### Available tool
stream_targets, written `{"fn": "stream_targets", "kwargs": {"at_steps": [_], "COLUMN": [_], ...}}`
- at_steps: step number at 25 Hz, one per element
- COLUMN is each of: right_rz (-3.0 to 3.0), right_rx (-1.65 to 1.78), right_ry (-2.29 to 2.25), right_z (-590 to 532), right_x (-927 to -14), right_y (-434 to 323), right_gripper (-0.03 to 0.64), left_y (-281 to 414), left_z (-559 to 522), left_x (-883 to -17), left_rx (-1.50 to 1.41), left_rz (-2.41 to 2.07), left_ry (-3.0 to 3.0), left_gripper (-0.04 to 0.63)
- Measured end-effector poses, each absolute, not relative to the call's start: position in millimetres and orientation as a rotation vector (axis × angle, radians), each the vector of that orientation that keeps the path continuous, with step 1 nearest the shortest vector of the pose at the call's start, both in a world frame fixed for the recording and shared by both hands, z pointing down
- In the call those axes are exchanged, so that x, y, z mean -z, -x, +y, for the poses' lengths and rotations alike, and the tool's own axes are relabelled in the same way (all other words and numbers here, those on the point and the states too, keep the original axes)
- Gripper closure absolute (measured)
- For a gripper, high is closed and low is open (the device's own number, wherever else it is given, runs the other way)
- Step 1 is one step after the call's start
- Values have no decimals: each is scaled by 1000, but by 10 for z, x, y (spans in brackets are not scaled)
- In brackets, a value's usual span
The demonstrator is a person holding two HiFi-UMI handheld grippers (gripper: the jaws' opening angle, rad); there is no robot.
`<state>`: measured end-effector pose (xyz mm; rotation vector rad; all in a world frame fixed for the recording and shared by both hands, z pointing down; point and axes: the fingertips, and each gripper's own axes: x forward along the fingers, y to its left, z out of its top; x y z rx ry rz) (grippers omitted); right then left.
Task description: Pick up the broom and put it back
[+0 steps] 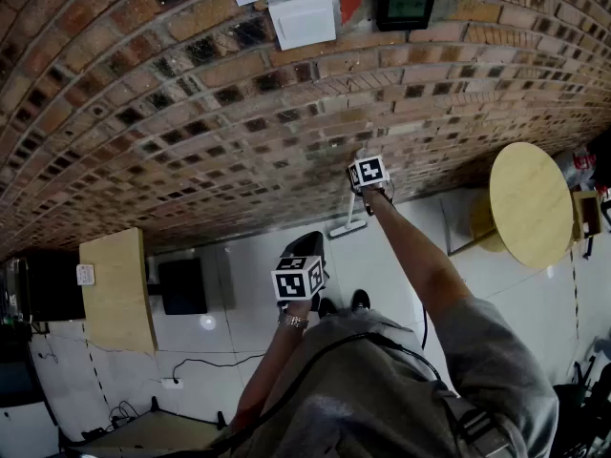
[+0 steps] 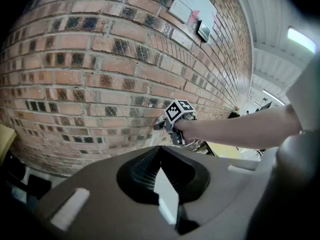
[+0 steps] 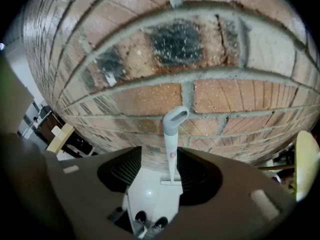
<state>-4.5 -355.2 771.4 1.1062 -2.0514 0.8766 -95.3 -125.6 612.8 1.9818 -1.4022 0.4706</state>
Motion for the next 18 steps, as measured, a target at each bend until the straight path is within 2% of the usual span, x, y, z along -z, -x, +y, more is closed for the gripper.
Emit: {"fn": "stream_targets", "kwargs": {"at_steps": [3,5,9,18], "right_rz": [-2032,-2020,-1955,-2115], "right_rx": [-860,-838,-832,-716], "right_ry": [-1108,-1128,-1188,-1136], "right_z": [-3746,-3841,-3956,-3366], "right_x": [-7770,-7788,-7821,-7719], "right_y": [-14,-55,-158,-147], "right_gripper": [422,441,518,522], "left_y": [1008,1040,1105,1018], "left_z": [-1231,-1199,-1173,-1158], "left_x": [-6196,-6237,-6251,-6229], "left_rx": [-484,-486,-490,-501], "left_rz": [-1424,-1428,-1433,-1402], "left_ry": [-1956,-1937,-1921,-1975], "left_gripper": [612,612,612,612]}}
